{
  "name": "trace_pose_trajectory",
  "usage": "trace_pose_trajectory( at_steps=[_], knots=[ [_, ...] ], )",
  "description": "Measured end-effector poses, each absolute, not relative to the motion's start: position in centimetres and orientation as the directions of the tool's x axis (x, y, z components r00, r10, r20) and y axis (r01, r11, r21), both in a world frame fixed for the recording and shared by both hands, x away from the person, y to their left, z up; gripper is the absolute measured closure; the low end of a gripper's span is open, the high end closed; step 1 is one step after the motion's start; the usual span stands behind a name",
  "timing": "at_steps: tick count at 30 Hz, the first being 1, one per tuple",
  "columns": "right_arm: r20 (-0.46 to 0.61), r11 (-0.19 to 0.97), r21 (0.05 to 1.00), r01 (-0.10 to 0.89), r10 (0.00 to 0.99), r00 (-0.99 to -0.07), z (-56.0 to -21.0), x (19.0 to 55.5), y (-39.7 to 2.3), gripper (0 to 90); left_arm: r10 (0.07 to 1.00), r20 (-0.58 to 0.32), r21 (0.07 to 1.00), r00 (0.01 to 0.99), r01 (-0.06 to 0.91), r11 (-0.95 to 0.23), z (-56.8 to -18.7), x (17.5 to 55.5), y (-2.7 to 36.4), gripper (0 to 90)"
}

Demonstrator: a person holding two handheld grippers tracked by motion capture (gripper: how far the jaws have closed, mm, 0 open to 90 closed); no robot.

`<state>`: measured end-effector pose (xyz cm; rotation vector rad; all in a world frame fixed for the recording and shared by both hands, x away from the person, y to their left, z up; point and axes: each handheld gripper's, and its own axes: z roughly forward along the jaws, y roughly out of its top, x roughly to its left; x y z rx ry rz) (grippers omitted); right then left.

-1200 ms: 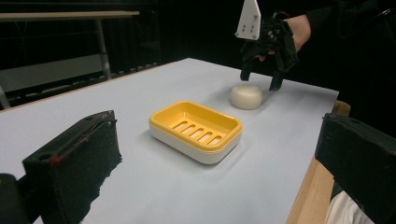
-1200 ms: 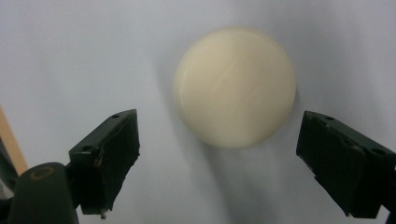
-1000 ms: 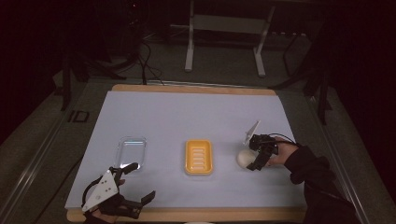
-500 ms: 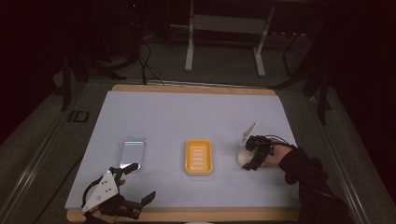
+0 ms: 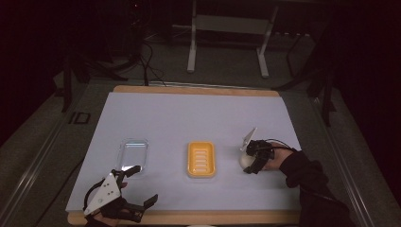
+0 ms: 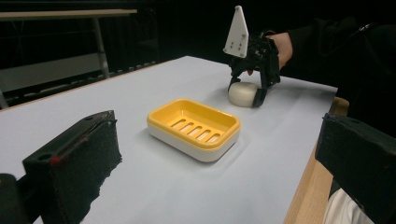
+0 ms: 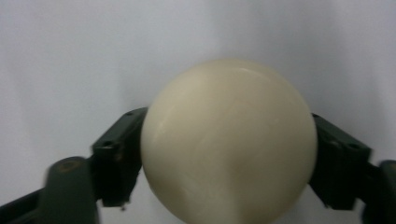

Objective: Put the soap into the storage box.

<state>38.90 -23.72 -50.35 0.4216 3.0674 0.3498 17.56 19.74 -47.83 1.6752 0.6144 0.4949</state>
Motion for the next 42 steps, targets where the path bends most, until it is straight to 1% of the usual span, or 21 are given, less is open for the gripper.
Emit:
trace_pose_trajectory(
  at_steps=[7, 12, 13, 24, 28, 30, 31, 37, 42],
  knots=[
    [0.008, 0.941, 0.185, 0.283, 0.287, -0.958, -50.1, 39.1, -23.4, 24.7, 0.641, -0.011, 0.982, 0.768, 0.128, -0.136, -47.8, 17.5, 19.8, 0.1],
    [0.015, 0.934, 0.21, 0.288, 0.291, -0.957, -49.0, 39.3, -23.6, 24.8, 0.641, -0.009, 0.982, 0.768, 0.127, -0.138, -47.8, 17.6, 19.8, 0.1],
    [0.017, 0.932, 0.218, 0.29, 0.293, -0.956, -48.4, 39.4, -23.7, 24.8, 0.64, -0.01, 0.982, 0.768, 0.127, -0.137, -47.8, 17.6, 19.8, 0.1],
    [0.002, 0.936, 0.247, 0.25, 0.258, -0.966, -44.9, 39.3, -23.4, 24.8, 0.641, -0.009, 0.982, 0.768, 0.127, -0.138, -47.8, 17.6, 19.8, 0.1],
    [-0.022, 0.945, 0.255, 0.206, 0.218, -0.976, -43.2, 39.1, -22.7, 24.8, 0.641, -0.01, 0.983, 0.767, 0.127, -0.136, -47.8, 17.6, 19.8, 0.1],
    [-0.025, 0.945, 0.254, 0.206, 0.219, -0.975, -42.9, 39.0, -22.6, 24.8, 0.641, -0.01, 0.983, 0.768, 0.127, -0.136, -47.8, 17.6, 19.8, 0.1],
    [-0.037, 0.948, 0.261, 0.183, 0.199, -0.979, -42.1, 38.8, -22.2, 24.8, 0.64, -0.01, 0.982, 0.768, 0.127, -0.137, -47.8, 17.6, 19.8, 0.1],
    [-0.067, 0.954, 0.281, 0.102, 0.125, -0.99, -40.6, 38.4, -21.1, 24.8, 0.64, -0.01, 0.982, 0.768, 0.127, -0.137, -47.8, 17.6, 19.8, 0.1],
    [-0.061, 0.953, 0.298, 0.052, 0.074, -0.995, -39.5, 38.1, -19.9, 24.8, 0.639, -0.011, 0.982, 0.769, 0.128, -0.137, -47.8, 17.6, 19.8, 0.1]
  ],
)
